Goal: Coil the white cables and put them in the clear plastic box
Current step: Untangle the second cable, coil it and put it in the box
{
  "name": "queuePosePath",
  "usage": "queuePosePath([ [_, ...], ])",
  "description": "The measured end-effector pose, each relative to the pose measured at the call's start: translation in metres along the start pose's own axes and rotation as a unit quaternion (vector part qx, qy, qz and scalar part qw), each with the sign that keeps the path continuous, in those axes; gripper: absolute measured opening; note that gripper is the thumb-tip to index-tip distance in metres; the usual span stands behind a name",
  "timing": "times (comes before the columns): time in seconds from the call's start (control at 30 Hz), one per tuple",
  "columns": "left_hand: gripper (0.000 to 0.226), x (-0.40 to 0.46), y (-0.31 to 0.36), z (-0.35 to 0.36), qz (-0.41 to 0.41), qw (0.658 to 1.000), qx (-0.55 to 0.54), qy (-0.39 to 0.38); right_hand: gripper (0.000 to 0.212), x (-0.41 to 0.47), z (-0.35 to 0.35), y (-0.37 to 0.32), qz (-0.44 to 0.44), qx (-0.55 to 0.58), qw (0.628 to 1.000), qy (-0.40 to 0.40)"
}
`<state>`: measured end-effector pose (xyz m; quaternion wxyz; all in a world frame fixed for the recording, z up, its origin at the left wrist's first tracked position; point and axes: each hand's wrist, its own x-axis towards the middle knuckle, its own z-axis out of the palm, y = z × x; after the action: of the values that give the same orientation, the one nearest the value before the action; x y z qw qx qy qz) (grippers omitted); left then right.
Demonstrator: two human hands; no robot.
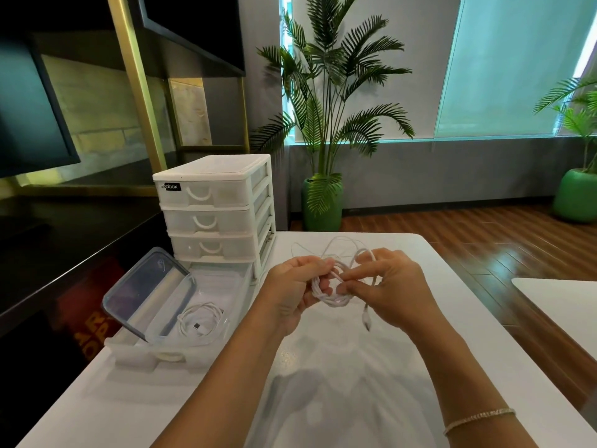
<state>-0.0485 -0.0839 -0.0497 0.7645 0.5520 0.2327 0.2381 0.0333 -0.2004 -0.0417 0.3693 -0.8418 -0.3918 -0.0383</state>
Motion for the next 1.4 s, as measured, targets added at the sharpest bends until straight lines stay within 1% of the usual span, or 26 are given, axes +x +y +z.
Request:
queuePosePath([
  [0.07,0.009,0.0,-0.003,0.002,0.04,0.998,0.033,0.021,0.022,-0.001,0.003,-0.002,-0.002,-0.01,1.0,-0.005],
  [0.1,0.009,0.001,-0.005,0.003,0.071,0.994,0.075,0.038,0.02,-0.001,0.004,-0.003,-0.003,-0.016,1.0,-0.011],
  [0.17,0.008,0.001,-0.009,0.003,0.148,0.972,0.17,0.06,0.018,-0.001,0.005,-0.004,0.001,-0.012,0.999,-0.032],
  [0.27,0.012,-0.003,-0.011,0.003,0.243,0.937,0.243,0.054,0.023,-0.002,0.001,-0.008,0.041,0.073,0.994,-0.074],
  [0.37,0.014,-0.005,-0.012,0.003,0.301,0.904,0.298,0.06,0.026,-0.004,-0.007,-0.014,0.096,0.183,0.973,-0.104],
  [0.43,0.013,-0.004,-0.013,0.002,0.328,0.884,0.33,0.052,0.027,-0.005,-0.009,-0.015,0.113,0.202,0.967,-0.11],
  [0.5,0.009,-0.002,-0.014,-0.001,0.345,0.867,0.358,0.04,0.031,-0.005,-0.01,-0.014,0.116,0.19,0.968,-0.116],
  [0.57,0.011,-0.001,-0.014,-0.003,0.363,0.853,0.374,0.03,0.031,-0.005,-0.012,-0.013,0.113,0.177,0.969,-0.129],
  [0.63,0.015,0.001,-0.015,-0.004,0.378,0.842,0.385,0.016,0.027,-0.006,-0.015,-0.012,0.112,0.167,0.968,-0.152],
  [0.8,0.015,0.001,-0.019,-0.003,0.414,0.809,0.416,-0.017,0.02,-0.005,-0.025,-0.004,0.108,0.126,0.966,-0.197],
  [0.9,0.016,0.003,-0.022,-0.004,0.428,0.787,0.444,-0.023,0.016,-0.003,-0.025,0.0,0.11,0.087,0.97,-0.197],
  [1.0,0.017,0.003,-0.024,-0.002,0.429,0.767,0.477,-0.02,0.012,-0.002,-0.023,0.003,0.082,-0.019,0.983,-0.164],
  [1.07,0.02,0.002,-0.024,-0.001,0.418,0.766,0.489,-0.014,0.014,-0.003,-0.022,0.003,0.067,-0.073,0.986,-0.137],
  [1.13,0.022,0.004,-0.022,-0.001,0.401,0.776,0.487,-0.01,0.014,-0.003,-0.023,0.002,0.06,-0.105,0.986,-0.112],
  [1.27,0.021,0.007,-0.015,-0.008,0.341,0.825,0.45,-0.018,0.027,-0.001,-0.02,-0.001,0.088,-0.118,0.985,-0.094],
  [1.33,0.022,0.007,-0.012,-0.01,0.319,0.836,0.445,-0.026,0.028,0.0,-0.018,-0.002,0.098,-0.088,0.987,-0.089],
  [1.4,0.025,0.007,-0.011,-0.011,0.316,0.838,0.444,-0.028,0.024,0.001,-0.018,-0.006,0.128,0.034,0.987,-0.089],
])
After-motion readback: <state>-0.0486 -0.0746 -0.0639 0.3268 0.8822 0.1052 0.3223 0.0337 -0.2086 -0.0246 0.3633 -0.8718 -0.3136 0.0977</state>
